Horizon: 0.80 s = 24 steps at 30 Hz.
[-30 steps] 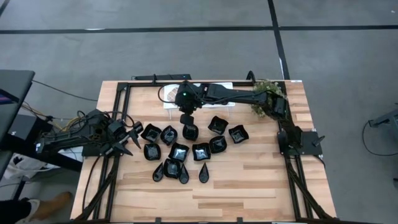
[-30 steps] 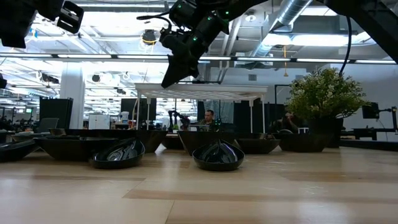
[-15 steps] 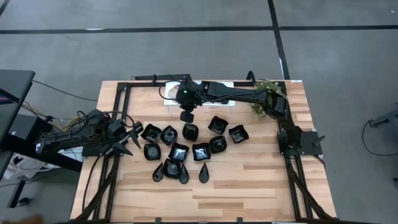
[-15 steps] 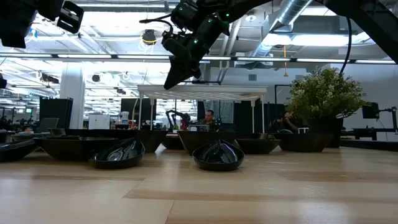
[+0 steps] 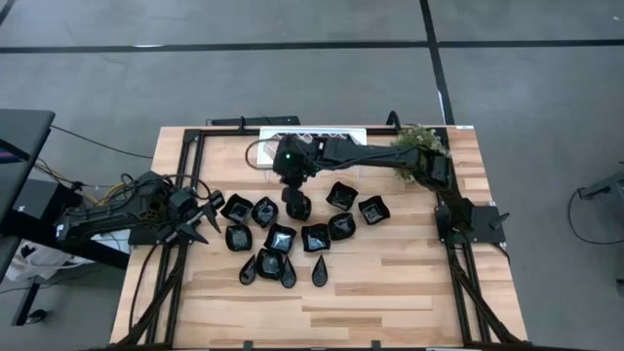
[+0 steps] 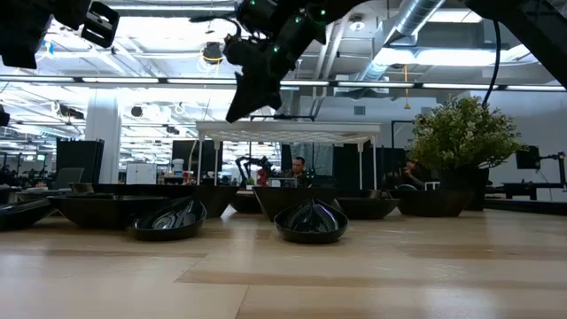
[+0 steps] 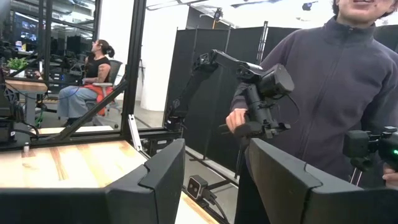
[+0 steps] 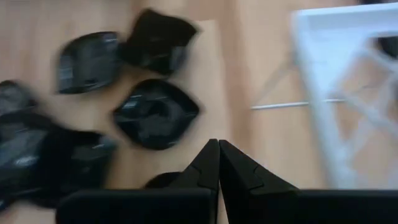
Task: Pick & Place Mini shaped plates
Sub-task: Stack the drop-shaped plate on top of the drop-shaped plate on the shelf
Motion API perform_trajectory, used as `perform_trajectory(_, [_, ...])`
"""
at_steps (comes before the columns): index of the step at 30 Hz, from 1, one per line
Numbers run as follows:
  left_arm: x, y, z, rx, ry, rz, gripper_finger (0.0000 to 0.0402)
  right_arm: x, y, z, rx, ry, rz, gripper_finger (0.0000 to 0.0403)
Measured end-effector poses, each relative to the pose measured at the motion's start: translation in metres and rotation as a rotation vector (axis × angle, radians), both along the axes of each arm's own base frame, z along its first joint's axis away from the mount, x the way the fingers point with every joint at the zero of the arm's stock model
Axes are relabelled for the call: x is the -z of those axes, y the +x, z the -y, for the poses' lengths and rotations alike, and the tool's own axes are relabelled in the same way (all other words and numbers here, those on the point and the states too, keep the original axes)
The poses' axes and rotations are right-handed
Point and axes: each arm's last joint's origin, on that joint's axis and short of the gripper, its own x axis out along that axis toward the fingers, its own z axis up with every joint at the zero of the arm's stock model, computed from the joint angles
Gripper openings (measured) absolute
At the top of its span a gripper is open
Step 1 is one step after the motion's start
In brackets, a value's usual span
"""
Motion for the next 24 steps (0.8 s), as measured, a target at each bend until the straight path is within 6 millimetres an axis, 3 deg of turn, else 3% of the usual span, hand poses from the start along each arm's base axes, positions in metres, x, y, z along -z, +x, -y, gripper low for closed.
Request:
perform_trajectory(5, [0.0,0.0,0.0,0.0,0.0,0.0,0.0182,-0.01,-0.005,-0.036,-0.054,0.025,-0.033,0.0])
perform_trajectory(16, [0.001,0.001,0.0,0.006,-0.002,-0.01,0.0182,-0.056,-0.05,-0.111,-0.061,0.148,-0.128,0.0])
perform_trajectory(24, [0.001,0.001,0.0,0.01,-0.013,-0.023,0.0182,-0.053,-0.082,-0.163,0.024,0.209,-0.369,0.0])
